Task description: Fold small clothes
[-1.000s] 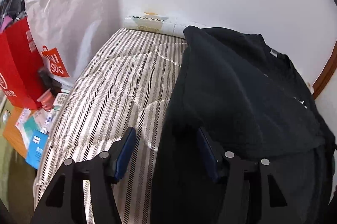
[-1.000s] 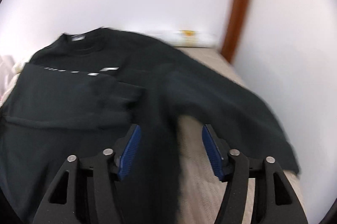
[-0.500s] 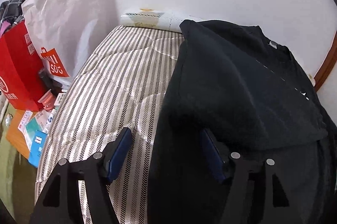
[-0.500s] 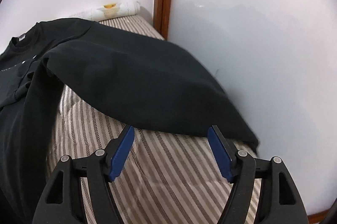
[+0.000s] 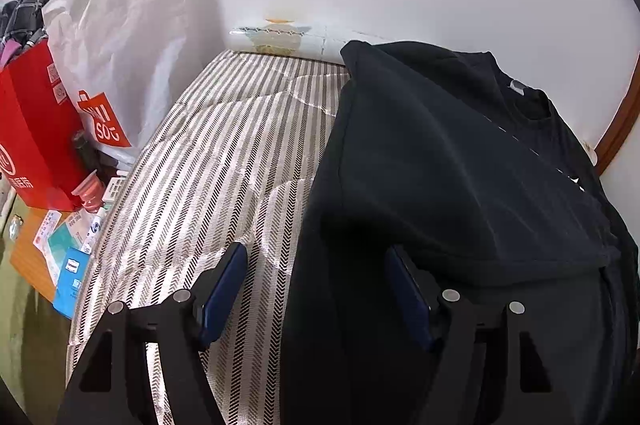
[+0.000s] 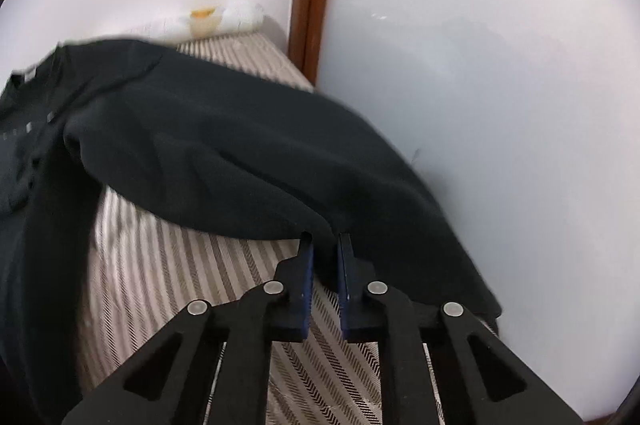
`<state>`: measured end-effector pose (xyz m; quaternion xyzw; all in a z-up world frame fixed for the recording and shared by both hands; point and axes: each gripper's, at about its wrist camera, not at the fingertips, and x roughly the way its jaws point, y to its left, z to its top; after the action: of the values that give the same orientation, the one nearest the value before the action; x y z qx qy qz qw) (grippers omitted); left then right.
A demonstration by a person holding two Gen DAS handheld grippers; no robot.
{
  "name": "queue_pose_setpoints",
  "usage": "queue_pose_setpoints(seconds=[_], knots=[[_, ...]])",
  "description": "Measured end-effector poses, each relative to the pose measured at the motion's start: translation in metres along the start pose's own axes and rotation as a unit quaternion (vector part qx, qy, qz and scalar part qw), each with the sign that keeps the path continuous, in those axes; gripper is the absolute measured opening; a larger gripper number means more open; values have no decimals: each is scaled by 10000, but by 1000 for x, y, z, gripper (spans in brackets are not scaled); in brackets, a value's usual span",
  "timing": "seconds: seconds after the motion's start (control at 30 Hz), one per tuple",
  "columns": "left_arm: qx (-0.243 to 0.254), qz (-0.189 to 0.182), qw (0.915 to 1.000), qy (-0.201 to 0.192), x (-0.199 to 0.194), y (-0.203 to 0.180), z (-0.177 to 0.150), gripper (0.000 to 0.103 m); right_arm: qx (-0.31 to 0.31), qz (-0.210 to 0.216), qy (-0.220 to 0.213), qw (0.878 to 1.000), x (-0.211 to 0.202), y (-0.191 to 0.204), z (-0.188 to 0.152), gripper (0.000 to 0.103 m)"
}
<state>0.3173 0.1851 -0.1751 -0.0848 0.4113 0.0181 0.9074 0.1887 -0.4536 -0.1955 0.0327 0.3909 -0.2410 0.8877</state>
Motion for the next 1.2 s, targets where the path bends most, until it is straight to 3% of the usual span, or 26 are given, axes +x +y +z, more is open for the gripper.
queue_pose_setpoints(seconds=[0.1,0.27,0.37,0.57,0.8,0.97,1.1,1.13,1.2], knots=[[-22,-4,9999,-155,-9,1,-1,69,278,-158,-552,9980,-38,-3,19,9],[108,-153,9995,-240,-19,-5,-2,69,670,295,-1261,9893,-101,15,60,9],[216,-214,9992,-271,-24,-12,-5,70,345,397,-1715,9838,-140,55,79,9],[500,-77,9981,-346,-29,-20,-7,72,-242,1417,-2005,9691,-176,165,103,9],[196,-33,9994,-274,-25,-4,-4,72,-1140,2047,-1711,9570,-168,295,74,11],[166,-28,9995,-248,-24,-4,-3,72,-1392,2004,-1198,9623,-129,336,46,15],[217,-24,9994,-266,-25,-6,-4,73,-1777,1994,-582,9619,-96,347,30,62],[235,-33,9994,-252,-25,-8,-4,73,-1793,2004,-445,9621,-93,345,27,69],[275,-23,9993,-258,-25,-9,-5,73,-1768,2202,-199,9591,-91,332,18,71]])
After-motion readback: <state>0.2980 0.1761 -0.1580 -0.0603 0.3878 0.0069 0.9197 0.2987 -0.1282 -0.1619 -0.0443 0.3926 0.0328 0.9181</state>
